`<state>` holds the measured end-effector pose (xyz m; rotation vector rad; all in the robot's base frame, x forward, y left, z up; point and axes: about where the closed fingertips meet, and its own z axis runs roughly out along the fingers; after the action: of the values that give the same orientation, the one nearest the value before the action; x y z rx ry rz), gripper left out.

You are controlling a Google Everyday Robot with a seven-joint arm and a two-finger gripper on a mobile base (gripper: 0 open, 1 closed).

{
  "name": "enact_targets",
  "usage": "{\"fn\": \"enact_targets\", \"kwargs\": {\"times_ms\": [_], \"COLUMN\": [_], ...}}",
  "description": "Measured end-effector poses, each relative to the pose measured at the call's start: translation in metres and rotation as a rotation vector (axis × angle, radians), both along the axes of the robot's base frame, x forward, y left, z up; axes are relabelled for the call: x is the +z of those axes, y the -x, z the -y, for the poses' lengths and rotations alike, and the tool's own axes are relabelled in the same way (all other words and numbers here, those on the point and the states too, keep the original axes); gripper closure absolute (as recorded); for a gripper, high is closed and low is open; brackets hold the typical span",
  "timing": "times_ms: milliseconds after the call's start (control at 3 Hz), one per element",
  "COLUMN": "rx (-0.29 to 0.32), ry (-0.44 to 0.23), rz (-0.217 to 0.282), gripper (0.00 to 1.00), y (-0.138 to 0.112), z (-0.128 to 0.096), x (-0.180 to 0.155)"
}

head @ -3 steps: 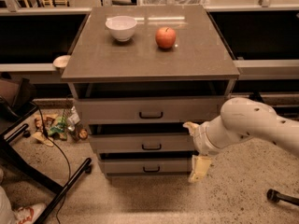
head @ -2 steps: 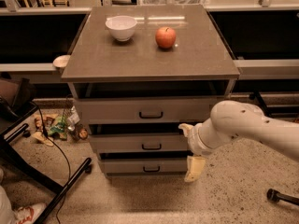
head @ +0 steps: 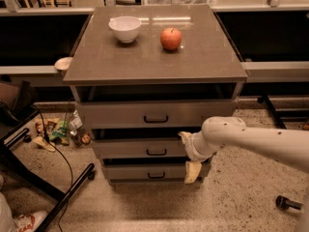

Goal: Open middle drawer

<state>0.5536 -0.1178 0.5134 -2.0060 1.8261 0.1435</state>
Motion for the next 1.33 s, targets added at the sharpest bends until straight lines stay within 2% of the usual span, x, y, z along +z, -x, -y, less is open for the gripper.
{"fn": "enact_targets", "kwargs": {"times_ms": [333,667,1333], "rx": [0.012,-0.009,-0.047], "ry": [0.014,0.041,0.073], "rz": [0.010,0.024,-0.024], "gripper": [0.00,0.00,0.00], "y": [-0.029,-0.058,-0.095], "z": [-0.004,-0.005,-0.005], "x": [-0.036,-0.060,-0.102]}}
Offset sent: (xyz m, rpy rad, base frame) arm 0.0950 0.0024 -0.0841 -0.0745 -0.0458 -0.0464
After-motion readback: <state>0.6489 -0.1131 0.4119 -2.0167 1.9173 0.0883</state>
